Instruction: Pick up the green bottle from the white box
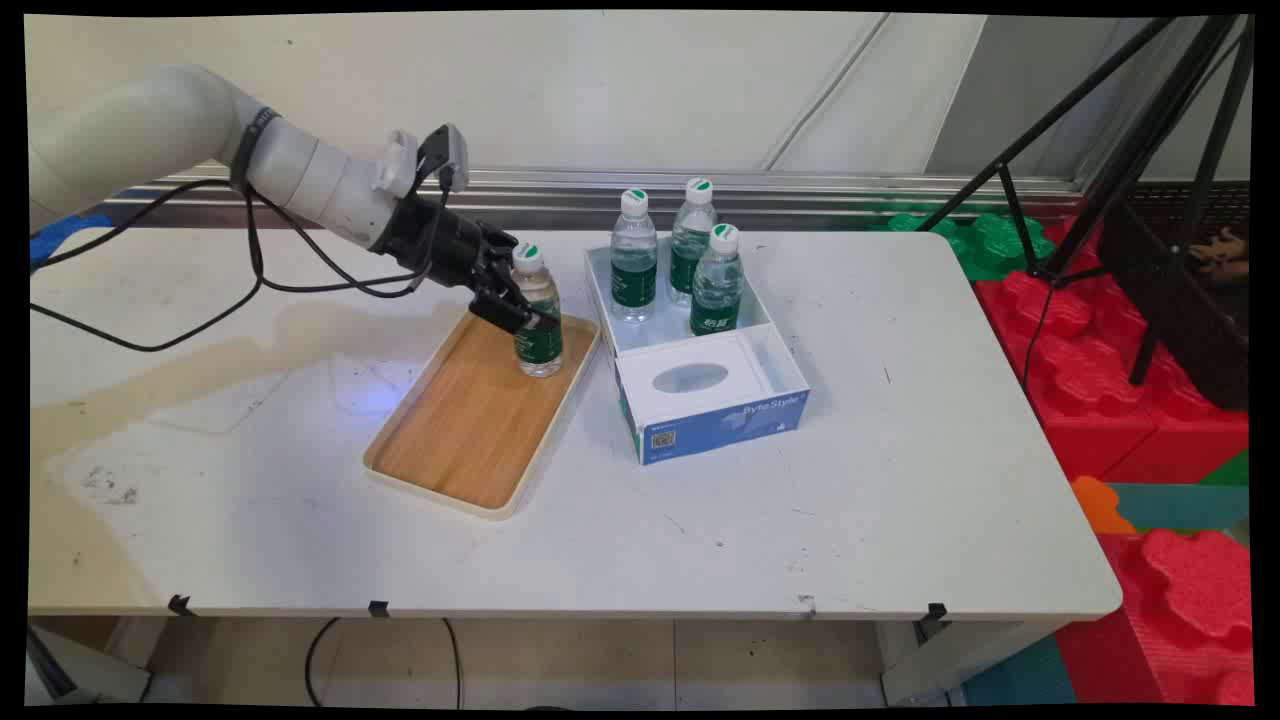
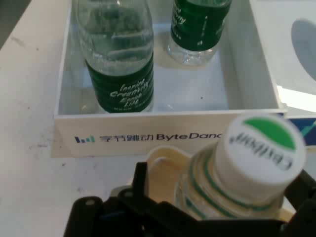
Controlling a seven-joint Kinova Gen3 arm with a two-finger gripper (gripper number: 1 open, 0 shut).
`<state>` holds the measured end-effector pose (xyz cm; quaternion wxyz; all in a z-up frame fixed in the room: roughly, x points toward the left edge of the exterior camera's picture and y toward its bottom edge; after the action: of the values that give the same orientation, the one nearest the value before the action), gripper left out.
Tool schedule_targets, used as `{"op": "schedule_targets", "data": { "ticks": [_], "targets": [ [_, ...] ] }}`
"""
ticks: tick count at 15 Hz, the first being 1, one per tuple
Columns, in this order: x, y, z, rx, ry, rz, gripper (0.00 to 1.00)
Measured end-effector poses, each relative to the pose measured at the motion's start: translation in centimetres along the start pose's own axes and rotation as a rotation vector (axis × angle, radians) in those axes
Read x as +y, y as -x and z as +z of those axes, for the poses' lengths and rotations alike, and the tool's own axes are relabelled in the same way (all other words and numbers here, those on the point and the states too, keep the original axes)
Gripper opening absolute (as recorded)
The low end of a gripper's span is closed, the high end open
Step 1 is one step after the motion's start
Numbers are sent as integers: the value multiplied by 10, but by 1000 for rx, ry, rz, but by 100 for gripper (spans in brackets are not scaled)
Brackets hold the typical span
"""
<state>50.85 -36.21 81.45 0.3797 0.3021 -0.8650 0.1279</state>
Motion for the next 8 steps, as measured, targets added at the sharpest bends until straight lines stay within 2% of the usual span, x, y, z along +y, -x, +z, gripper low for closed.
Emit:
{"op": "schedule_targets", "data": {
  "ticks": [8],
  "targets": [
    [5, -12, -46, 22, 0, 12, 100]
  ]
}}
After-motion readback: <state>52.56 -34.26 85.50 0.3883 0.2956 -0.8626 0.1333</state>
